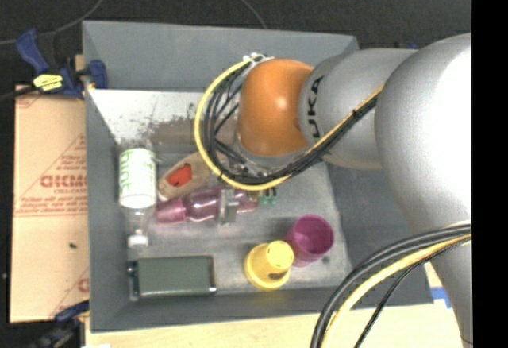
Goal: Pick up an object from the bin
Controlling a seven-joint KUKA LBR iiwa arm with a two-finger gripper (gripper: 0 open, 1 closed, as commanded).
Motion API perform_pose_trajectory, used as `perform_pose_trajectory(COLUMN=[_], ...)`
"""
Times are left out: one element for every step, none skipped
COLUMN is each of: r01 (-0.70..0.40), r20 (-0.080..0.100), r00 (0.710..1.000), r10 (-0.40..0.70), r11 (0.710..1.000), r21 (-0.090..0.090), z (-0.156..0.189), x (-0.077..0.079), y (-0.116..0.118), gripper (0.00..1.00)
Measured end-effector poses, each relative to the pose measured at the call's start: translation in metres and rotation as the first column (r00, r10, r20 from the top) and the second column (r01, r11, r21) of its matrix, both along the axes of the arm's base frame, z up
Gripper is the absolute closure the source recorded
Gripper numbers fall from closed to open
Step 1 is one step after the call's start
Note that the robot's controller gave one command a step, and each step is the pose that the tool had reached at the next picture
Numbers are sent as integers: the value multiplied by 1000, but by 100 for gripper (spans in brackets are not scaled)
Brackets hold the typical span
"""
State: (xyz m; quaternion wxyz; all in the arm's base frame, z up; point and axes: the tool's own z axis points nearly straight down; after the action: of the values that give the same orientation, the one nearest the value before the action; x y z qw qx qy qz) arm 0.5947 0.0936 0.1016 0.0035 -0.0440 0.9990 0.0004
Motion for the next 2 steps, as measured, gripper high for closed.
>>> perform_pose_trajectory(r01=[0, 0], r20=[0, 0], r00=[1000, 1000], r10=[0, 0], r11=[1000, 1000], r21=[0, 0], z=[0, 0], x=[0, 0], y=[0, 0], gripper=[100, 100])
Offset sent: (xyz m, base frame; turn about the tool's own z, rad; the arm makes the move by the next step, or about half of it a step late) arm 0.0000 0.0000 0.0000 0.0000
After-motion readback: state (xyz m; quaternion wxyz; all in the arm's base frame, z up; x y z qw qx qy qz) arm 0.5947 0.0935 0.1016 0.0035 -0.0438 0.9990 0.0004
